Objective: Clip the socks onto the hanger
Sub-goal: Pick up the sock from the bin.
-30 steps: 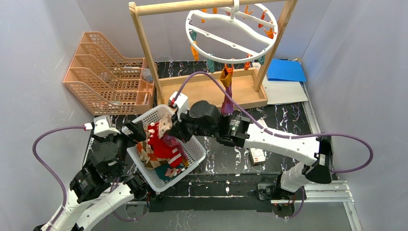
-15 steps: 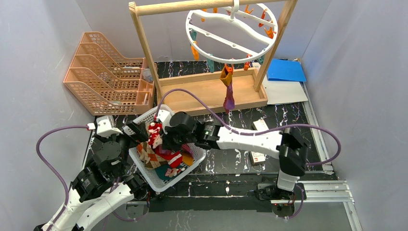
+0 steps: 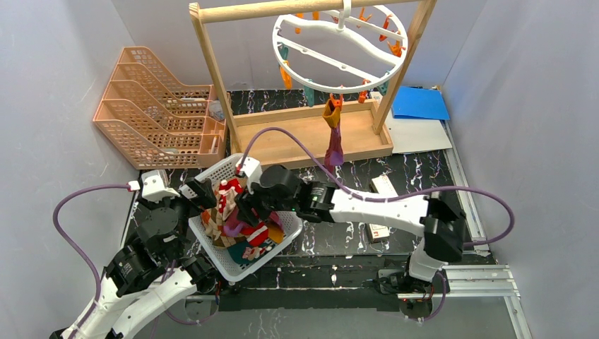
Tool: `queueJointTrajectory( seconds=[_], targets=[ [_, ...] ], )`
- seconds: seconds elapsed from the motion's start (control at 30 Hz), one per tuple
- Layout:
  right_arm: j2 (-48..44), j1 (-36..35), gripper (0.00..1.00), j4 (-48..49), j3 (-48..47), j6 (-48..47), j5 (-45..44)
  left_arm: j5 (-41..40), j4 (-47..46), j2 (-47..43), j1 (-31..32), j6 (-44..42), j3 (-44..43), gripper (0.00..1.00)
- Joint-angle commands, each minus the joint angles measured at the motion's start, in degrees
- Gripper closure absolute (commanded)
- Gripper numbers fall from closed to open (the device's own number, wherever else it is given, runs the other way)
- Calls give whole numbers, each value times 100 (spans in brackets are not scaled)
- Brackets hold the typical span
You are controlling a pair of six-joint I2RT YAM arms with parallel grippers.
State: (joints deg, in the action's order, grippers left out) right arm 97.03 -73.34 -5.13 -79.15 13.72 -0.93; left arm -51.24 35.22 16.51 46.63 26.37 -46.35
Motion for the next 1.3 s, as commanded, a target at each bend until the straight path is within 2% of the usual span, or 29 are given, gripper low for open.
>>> queueJointTrajectory(
  seconds=[0.0,0.1,0.27,0.4,0.47,0.6,0.87,1.27],
  targets=[
    [-553,48,31,719,654,54,-165,-206,53,10,13,-11,-90,2],
    [-574,52,31,1038,1035,174,27,-172,61,10,13,33,-55,2],
    [-429,14,30,1283,1093,302,485,-133,70,10,17,44,-56,2],
    [-610,-49,31,1380,1376,411,157,-141,111,-22,13,48,-94,2],
    [-793,-49,31,1467,1602,522,-312,-148,143,-53,13,59,-86,2],
    [-642,1,33,550,1343,904,-1217,-104,172,-105,18,157,-17,2],
    [-437,278,31,156,1252,2180,-1026,22,178,-78,13,317,33,2],
    [363,370,32,-35,743,2476,-1274,104,179,-29,13,439,61,2]
  ],
)
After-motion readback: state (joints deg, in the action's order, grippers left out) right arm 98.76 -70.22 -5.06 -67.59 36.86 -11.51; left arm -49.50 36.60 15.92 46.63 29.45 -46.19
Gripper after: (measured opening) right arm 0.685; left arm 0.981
